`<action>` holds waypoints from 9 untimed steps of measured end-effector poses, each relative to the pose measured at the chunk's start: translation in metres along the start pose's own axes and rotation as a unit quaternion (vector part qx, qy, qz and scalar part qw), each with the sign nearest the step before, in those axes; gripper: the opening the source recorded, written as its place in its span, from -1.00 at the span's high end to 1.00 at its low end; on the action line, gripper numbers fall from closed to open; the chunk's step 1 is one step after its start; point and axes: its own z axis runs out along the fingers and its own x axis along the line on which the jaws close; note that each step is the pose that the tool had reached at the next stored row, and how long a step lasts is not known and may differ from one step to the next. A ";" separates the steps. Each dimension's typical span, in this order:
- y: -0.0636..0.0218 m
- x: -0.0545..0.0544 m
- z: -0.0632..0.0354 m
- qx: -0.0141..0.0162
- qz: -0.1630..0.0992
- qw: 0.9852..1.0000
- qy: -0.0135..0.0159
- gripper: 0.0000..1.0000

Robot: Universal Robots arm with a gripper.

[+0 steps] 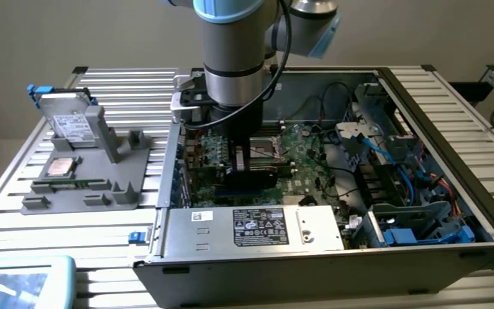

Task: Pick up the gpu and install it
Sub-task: 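Insert the gpu into the slot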

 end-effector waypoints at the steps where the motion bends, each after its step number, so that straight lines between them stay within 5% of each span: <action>1: 0.0000 0.000 0.0000 0.000 0.000 1.000 0.000 0.45; 9: 0.0002 0.000 0.0010 0.000 0.000 1.000 0.000 0.45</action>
